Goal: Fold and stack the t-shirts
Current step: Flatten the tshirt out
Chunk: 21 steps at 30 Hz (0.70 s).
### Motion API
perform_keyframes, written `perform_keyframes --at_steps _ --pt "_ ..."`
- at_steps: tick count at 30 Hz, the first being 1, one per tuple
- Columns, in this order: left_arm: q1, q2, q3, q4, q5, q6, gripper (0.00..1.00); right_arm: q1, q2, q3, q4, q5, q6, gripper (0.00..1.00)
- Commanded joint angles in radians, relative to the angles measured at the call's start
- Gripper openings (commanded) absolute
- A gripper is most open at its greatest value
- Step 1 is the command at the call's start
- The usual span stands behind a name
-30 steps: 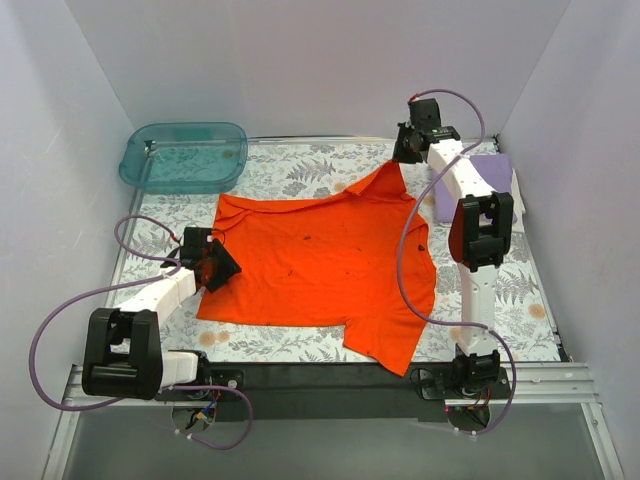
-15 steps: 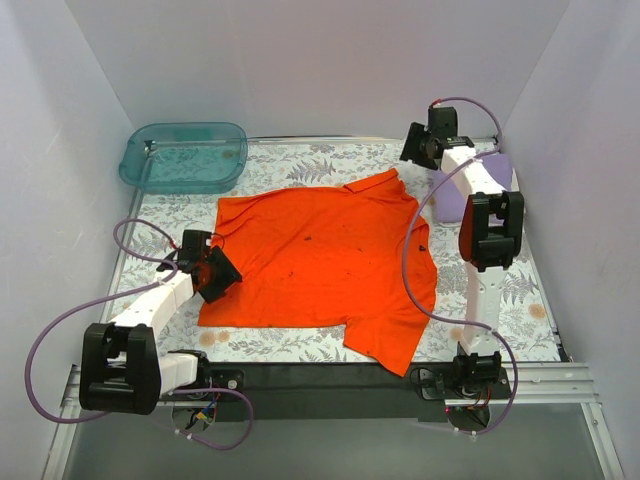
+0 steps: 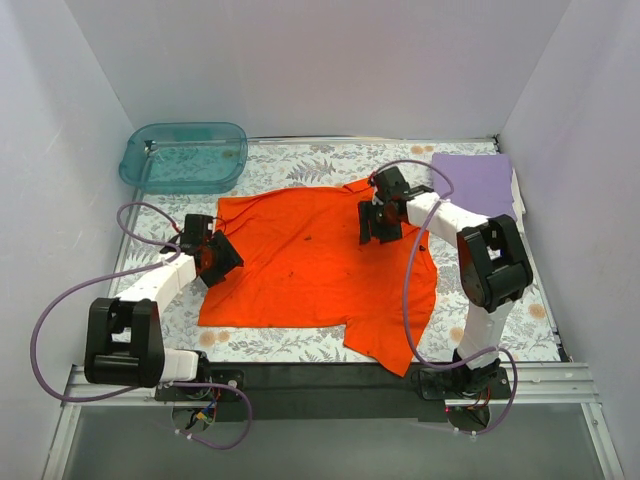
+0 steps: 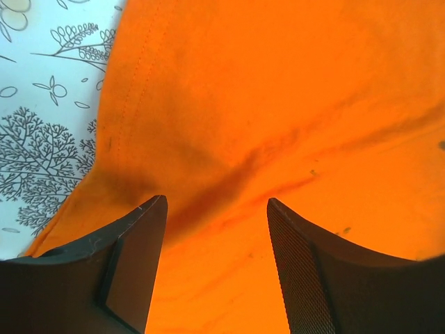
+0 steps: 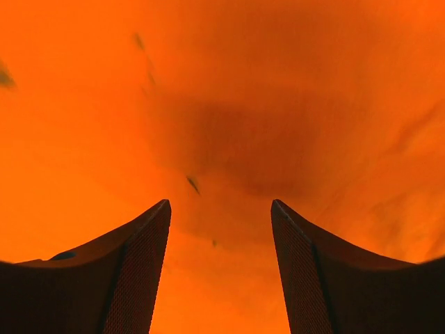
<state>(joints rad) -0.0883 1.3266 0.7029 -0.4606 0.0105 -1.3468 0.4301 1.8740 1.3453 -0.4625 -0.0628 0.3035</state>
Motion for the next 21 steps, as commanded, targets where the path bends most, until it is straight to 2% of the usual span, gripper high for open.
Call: perform_keyframes --at_steps 1,10,14,18,21 --pt "-0.002 0.006 -0.022 0.042 0.019 0.018 0.56 0.010 -0.068 -0.099 -0.096 0.003 -0.004 0.56" --pt "0.004 -0.023 -0.158 0.011 -0.093 -0.046 0.56 0.018 -0.229 -0.415 -0.100 0.024 0.019 0.56" --pt "0.004 -0.128 -0.187 -0.116 -0.133 -0.133 0.56 0.018 -0.275 -0.518 -0.143 0.015 0.035 0.57" --pt "0.004 -0.211 -0.148 -0.206 -0.200 -0.215 0.56 0.001 -0.373 -0.595 -0.177 0.046 0.062 0.58" --pt "0.005 -0.228 -0.094 -0.266 -0.241 -0.218 0.56 -0.034 -0.442 -0.603 -0.221 0.046 0.060 0.60"
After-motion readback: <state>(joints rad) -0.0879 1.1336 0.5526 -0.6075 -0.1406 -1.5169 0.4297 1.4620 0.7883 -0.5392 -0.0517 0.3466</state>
